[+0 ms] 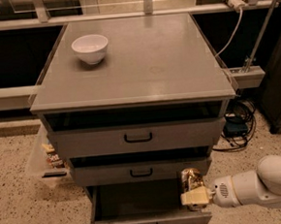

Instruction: Place orange can into bottom drawer

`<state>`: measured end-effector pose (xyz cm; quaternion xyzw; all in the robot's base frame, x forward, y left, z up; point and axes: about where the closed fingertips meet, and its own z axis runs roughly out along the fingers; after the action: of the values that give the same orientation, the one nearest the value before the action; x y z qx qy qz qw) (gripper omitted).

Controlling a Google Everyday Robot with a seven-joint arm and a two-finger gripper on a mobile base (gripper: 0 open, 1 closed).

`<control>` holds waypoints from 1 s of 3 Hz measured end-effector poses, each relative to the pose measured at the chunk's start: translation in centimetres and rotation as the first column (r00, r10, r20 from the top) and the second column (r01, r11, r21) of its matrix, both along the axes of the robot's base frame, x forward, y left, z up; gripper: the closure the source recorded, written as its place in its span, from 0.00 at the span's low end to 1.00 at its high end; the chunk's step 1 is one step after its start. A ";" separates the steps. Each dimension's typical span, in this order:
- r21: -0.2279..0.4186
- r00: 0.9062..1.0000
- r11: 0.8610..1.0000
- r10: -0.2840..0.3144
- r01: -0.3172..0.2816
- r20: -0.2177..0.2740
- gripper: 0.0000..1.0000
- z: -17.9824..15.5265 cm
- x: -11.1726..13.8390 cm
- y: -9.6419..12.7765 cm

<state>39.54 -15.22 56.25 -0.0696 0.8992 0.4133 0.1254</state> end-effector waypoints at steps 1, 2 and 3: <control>0.029 0.995 0.997 -0.075 0.077 -0.070 1.00 -5.5 -0.2 -1.2; 0.040 0.993 0.996 -0.075 0.079 -0.089 1.00 -6.5 -0.6 -0.9; 0.044 0.990 0.995 -0.084 0.090 -0.110 1.00 -7.2 -0.4 -1.1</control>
Offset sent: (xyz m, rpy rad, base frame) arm -0.0021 -0.0107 -0.0497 0.0289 0.0627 -0.0689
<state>39.18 -16.33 49.07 -0.0048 0.8965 0.4324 0.0959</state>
